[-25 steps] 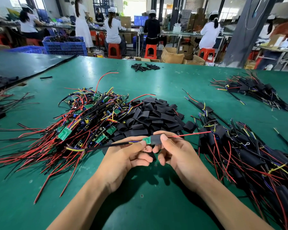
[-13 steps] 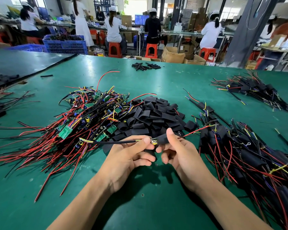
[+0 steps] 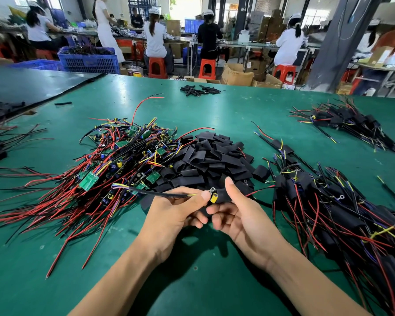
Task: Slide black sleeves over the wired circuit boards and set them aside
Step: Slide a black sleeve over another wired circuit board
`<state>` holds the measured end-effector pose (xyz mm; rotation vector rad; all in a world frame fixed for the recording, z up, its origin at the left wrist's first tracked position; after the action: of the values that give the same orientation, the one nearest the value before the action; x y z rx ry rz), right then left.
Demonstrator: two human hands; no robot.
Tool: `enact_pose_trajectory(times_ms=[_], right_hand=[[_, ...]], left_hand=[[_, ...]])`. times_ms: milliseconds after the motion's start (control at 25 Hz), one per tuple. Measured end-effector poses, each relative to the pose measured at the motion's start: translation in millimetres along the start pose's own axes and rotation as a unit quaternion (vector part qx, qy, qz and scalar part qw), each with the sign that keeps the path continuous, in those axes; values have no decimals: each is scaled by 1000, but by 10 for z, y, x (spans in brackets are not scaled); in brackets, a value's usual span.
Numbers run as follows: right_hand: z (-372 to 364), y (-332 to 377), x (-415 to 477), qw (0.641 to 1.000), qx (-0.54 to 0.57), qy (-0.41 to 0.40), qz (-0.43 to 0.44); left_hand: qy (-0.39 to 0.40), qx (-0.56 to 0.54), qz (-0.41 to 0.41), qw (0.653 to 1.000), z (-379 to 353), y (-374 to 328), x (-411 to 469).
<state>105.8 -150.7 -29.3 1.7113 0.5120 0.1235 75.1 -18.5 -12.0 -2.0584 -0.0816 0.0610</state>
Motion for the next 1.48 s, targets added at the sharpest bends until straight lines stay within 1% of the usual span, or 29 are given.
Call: enact_pose_trajectory(times_ms=[80,160,280,360,560,920,1120,1280,1400,1480], right_hand=[[27,28,5,999,-41,-6,17],[47,40,17,998,-53,-20,36],[61,73,29,996,9,-22,91],[55,117,18,992,16,-6,124],[60,146,19,989,26,-13,145],[70,201,-45,977,-55,-74,194],[66,192,-85,974,-68,-89,197],[12,199,-79,980,-45,-66,181],[8,177,-42,987,-6,-61,145],[9,167,-31,989,8,-54,140]], left_hand=[[-4,9,10,1000,-10,4,-2],[-15,9,27,999,12,37,0],[-50,-14,45,998,92,83,20],[-59,-34,47,997,116,90,32],[-32,-69,45,996,90,81,40],[-33,-112,90,989,69,109,32],[-23,-122,91,988,47,108,23],[0,-126,80,989,0,93,12],[0,-139,90,986,7,100,13],[3,-143,101,984,8,105,13]])
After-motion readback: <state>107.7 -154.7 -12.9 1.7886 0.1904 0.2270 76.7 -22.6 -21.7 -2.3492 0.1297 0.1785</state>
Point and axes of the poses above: each hand's wrist, its own x-axis towards the middle knuckle, its own z-axis out of the back of the hand, y = z × x, the point moved 7 cm from there along x, towards the middle knuckle, and after that the axes turned 11 degrees about -x, right-handed, at the moved point
